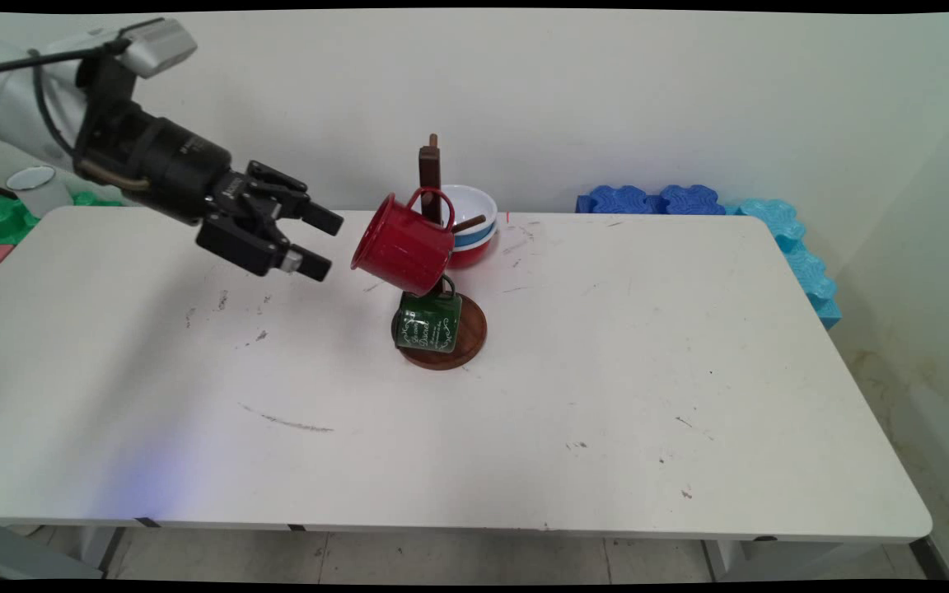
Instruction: Pick up the red mug from the rack
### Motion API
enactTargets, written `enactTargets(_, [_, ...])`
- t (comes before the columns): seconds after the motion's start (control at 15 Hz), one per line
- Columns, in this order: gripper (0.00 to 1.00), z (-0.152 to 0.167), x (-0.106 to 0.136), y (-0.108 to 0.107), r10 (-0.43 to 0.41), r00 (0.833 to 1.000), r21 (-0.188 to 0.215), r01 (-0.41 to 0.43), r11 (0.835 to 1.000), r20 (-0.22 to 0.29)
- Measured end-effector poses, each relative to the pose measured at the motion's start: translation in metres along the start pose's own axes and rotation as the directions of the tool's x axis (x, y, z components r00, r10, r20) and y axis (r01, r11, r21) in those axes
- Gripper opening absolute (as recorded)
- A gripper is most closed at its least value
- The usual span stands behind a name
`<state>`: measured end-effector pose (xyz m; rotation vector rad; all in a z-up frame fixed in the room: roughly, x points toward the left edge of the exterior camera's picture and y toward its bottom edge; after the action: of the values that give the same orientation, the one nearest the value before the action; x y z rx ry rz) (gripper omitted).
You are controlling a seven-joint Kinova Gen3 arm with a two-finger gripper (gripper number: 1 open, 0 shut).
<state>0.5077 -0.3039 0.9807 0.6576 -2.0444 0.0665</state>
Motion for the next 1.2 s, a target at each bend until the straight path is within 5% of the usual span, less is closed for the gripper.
enactTargets(1.2, [1.00,0.049,0.004,-0.007,-0.043,0.998,0.047,0.041,0.998,0.046])
